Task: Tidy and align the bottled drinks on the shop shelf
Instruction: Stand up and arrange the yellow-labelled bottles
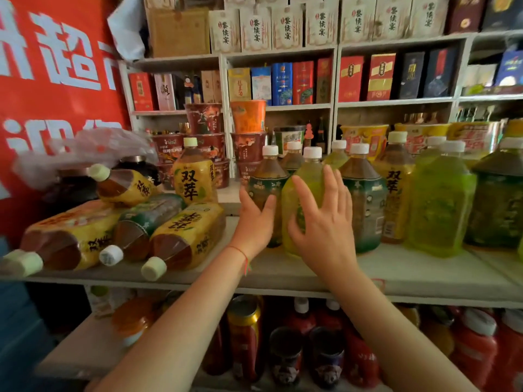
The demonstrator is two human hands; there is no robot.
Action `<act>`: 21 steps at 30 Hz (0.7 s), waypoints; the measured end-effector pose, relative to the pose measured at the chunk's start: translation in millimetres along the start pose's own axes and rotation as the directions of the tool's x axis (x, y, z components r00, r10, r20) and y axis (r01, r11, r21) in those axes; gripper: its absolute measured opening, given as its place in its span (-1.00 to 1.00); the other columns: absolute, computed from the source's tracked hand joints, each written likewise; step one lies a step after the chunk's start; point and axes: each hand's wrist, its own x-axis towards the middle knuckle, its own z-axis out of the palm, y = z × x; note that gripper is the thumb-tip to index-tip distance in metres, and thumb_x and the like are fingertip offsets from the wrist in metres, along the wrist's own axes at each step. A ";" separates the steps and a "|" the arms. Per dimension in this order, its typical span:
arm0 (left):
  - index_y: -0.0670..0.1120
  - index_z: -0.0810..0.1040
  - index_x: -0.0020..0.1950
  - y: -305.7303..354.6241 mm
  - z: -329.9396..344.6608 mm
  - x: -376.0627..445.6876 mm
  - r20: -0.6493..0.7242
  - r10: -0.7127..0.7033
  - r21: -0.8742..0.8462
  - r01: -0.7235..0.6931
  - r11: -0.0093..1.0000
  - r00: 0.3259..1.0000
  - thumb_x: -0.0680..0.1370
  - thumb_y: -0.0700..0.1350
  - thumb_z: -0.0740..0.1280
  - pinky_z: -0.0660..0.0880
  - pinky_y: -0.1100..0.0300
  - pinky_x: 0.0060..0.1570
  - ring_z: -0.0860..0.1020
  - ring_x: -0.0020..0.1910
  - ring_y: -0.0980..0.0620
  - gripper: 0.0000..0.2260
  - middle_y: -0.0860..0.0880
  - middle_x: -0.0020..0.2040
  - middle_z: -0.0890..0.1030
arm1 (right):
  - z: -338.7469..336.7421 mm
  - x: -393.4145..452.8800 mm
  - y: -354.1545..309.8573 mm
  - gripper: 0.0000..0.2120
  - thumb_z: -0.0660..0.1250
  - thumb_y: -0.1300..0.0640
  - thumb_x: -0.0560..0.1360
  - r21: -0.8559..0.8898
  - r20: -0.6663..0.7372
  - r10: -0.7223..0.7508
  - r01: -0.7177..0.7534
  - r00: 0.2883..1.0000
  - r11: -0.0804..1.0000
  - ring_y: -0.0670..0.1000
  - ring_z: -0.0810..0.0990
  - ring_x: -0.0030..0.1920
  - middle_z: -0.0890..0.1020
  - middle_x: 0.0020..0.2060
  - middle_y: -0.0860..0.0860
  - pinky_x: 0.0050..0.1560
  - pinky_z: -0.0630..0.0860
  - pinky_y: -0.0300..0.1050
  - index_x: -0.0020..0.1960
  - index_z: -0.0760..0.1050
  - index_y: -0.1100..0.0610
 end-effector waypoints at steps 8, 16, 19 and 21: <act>0.04 0.46 0.40 17.8 -62.5 -33.0 0.088 0.301 0.752 -0.261 0.605 0.950 0.69 0.10 0.10 0.39 -0.04 0.26 0.56 0.18 -0.08 -0.65 0.00 0.13 0.64 | 9.5 -1.1 -42.7 -0.62 0.29 0.22 0.50 0.098 -0.169 -0.118 0.136 0.978 0.986 0.27 0.32 0.49 0.45 0.40 0.26 0.54 0.15 0.25 0.31 0.46 0.25; 0.06 0.59 0.28 3.0 -180.9 -14.1 0.154 0.295 0.873 -0.270 0.407 0.943 0.67 0.10 0.16 0.36 -0.06 0.34 0.51 0.23 -0.06 -0.69 0.01 0.20 0.62 | 34.1 8.3 -117.2 -0.29 0.35 -0.22 0.45 0.336 0.450 -0.289 0.139 0.845 0.932 0.01 0.26 0.47 0.33 0.45 -0.01 0.47 0.32 0.07 0.52 0.26 -0.01; 0.03 0.62 0.29 -19.6 -208.2 -1.7 0.211 0.232 0.839 -0.297 0.456 0.950 0.65 0.05 0.22 0.41 -0.02 0.31 0.47 0.33 -0.05 -0.71 0.01 0.34 0.57 | 48.7 11.9 -144.1 0.00 0.45 -0.35 0.33 0.348 0.621 -0.318 0.111 0.716 0.931 -0.04 0.02 0.58 0.08 0.57 -0.14 0.55 0.12 0.07 0.59 0.00 -0.16; 0.06 0.64 0.28 -29.1 -219.2 1.3 0.225 0.250 0.796 -0.326 0.510 0.942 0.66 0.01 0.22 0.38 0.05 0.34 0.42 0.39 -0.01 -0.73 0.05 0.41 0.52 | 57.7 12.0 -159.5 0.07 0.49 -0.38 0.29 0.279 0.613 -0.295 0.148 0.733 0.949 -0.03 0.02 0.57 0.08 0.57 -0.13 0.57 0.08 0.08 0.60 -0.02 -0.14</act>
